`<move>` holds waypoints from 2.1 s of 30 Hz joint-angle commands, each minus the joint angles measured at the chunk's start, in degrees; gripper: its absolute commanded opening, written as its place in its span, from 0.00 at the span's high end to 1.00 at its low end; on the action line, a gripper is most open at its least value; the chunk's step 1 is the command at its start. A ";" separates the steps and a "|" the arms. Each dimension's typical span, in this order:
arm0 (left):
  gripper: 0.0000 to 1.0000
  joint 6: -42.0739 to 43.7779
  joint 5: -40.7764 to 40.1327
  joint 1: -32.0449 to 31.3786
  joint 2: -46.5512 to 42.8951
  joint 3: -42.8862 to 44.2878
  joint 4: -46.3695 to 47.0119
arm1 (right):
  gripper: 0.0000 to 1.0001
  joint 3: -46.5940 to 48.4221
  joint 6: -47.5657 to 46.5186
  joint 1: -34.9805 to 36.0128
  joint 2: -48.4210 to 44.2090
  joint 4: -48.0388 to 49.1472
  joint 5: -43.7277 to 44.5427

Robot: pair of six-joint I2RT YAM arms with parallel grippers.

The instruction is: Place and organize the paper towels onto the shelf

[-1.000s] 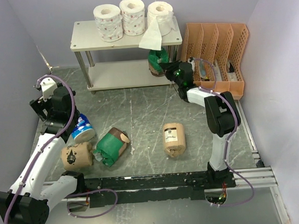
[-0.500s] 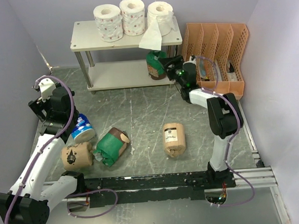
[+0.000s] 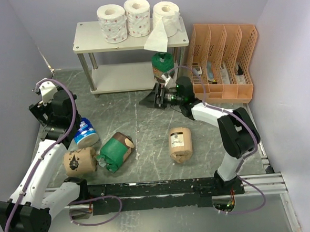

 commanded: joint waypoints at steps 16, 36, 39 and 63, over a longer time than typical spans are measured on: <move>0.04 -0.51 1.38 0.78 -1.22 0.50 -0.10 | 0.00 -0.64 -44.66 15.05 -2.00 -25.97 -2.42; 0.04 -0.69 2.60 0.78 -1.29 0.53 -0.28 | 0.00 7.66 -42.83 20.00 4.91 -23.99 -0.16; 0.04 -0.62 2.71 0.78 -1.47 0.46 -0.06 | 0.00 7.96 -43.30 20.57 5.37 -24.48 -0.25; 0.04 -0.50 2.85 0.80 -1.74 0.51 -0.14 | 0.84 10.21 -51.27 25.02 9.51 -28.16 -1.57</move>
